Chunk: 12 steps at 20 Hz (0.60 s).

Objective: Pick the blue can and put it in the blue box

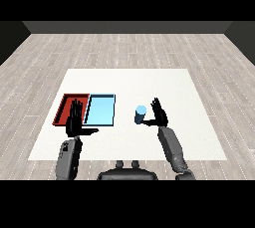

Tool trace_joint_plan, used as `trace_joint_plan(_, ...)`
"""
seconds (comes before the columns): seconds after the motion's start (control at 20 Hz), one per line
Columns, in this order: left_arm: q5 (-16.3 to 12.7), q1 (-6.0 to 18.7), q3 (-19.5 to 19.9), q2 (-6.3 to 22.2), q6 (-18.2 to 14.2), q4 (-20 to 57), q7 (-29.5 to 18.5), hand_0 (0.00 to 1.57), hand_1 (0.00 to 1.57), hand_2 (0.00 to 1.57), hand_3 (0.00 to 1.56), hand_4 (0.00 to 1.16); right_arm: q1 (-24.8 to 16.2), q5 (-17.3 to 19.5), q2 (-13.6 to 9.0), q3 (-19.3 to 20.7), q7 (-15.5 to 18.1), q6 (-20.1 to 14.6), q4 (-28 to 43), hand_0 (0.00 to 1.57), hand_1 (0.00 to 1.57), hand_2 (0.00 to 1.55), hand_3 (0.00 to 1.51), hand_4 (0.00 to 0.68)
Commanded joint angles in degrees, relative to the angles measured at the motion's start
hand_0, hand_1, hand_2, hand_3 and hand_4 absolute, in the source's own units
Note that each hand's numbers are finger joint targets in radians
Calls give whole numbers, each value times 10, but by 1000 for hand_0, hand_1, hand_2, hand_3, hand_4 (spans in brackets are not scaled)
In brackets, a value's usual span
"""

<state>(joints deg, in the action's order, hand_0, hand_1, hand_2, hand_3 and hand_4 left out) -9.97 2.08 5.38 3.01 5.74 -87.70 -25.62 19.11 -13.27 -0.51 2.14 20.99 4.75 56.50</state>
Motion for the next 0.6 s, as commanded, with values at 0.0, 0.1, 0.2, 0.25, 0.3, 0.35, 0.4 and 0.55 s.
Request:
trace_joint_plan(0.0,-11,-23,6,13,11,-40,20,0,0,0,0,0,19,-8,5,-14,17,-11,-38,0,0,0,0,0)
trace_joint_plan(0.1,-6,-2,-3,1,-15,-53,49,0,0,0,0,0,12,1,5,-3,35,18,-55,0,0,0,0,0)
trace_joint_plan(0.2,-9,-14,8,8,-1,-39,27,0,0,0,0,0,30,-28,5,-61,55,-33,-76,0,0,0,0,0)
trace_joint_plan(0.25,1,-61,4,6,17,-37,-25,0,0,0,0,0,8,-12,5,-23,47,9,-55,0,0,0,0,0)
trace_joint_plan(0.3,15,-11,-10,-10,-1,7,-28,0,0,0,0,0,53,-37,5,-38,55,-23,-101,0,0,0,0,0)
trace_joint_plan(0.35,22,20,-16,-17,-32,-2,15,0,0,0,0,0,62,-41,5,-37,39,-31,-101,0,0,0,0,0)
trace_joint_plan(0.4,4,4,-9,-14,-7,6,-11,0,0,0,0,0,4,-50,5,-76,31,-39,-31,0,0,0,0,0)
trace_joint_plan(0.55,5,9,0,2,-5,-2,5,0,0,0,0,0,6,-41,5,-58,12,-35,-20,0,0,0,0,0)
